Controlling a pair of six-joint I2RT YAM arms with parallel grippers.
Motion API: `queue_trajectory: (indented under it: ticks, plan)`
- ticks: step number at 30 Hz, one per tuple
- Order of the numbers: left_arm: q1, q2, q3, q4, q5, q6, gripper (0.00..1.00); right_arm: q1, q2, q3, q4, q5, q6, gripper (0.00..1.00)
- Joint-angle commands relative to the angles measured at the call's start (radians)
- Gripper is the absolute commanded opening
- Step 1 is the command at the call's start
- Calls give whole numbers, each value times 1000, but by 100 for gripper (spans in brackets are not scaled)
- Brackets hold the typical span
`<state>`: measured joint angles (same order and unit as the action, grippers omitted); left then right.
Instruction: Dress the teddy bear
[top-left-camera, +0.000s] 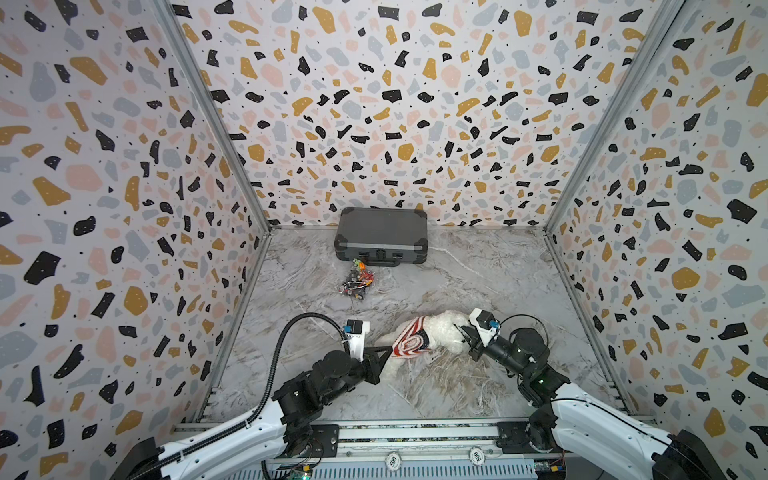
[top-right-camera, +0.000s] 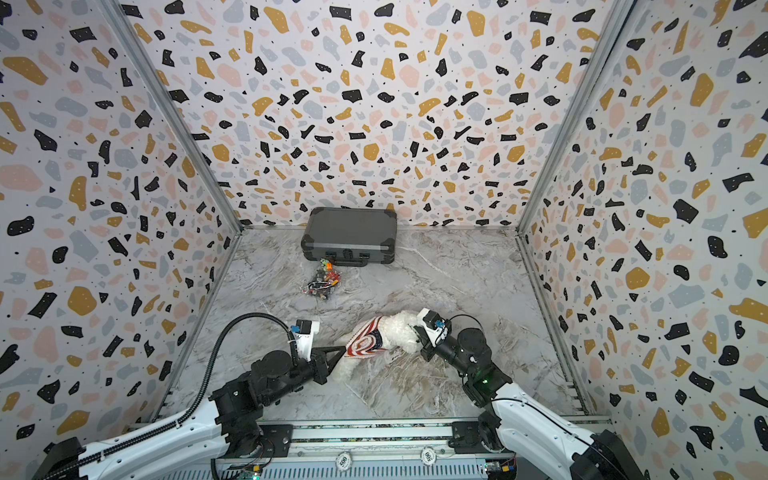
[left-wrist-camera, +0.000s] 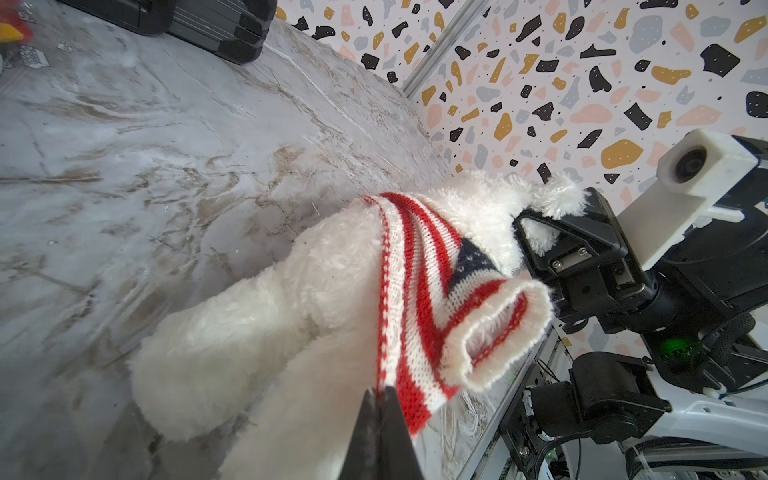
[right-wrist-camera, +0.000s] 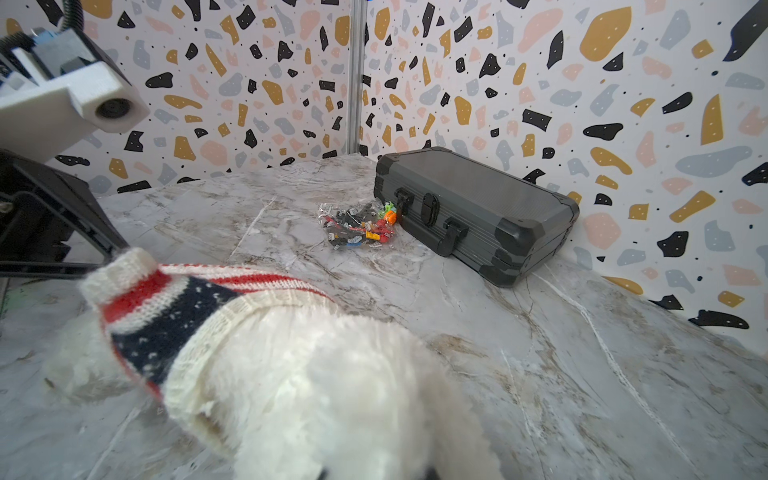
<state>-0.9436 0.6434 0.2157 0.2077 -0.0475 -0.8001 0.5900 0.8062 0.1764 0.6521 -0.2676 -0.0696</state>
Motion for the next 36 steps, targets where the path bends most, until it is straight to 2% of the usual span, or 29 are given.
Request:
queue_trajectory:
  ticks: [1,6,12,15,18,20,23,31,36]
  plan:
    - [4,39,-18,35,41,29,0,-24,-7,20,67,42,18,0]
    - [-11,160,54,129,118,75,0,-4,-4,17,86,4,15,0]
    - [-34,228,104,150,120,124,0,31,-17,14,78,7,-13,0]
    - [-34,201,127,76,89,157,17,45,-32,12,68,8,-40,0]
    - [-34,141,176,-102,19,207,29,55,-60,8,57,14,-62,0]
    - [-34,109,209,-217,-18,238,35,59,-77,8,47,14,-73,0]
    - [-34,78,257,-315,-24,271,37,59,-82,13,31,27,-82,0]
    - [-61,132,378,-321,56,346,15,67,-48,35,18,32,-87,0]
    - [-66,224,431,-305,61,380,12,69,-43,36,12,36,-87,0]
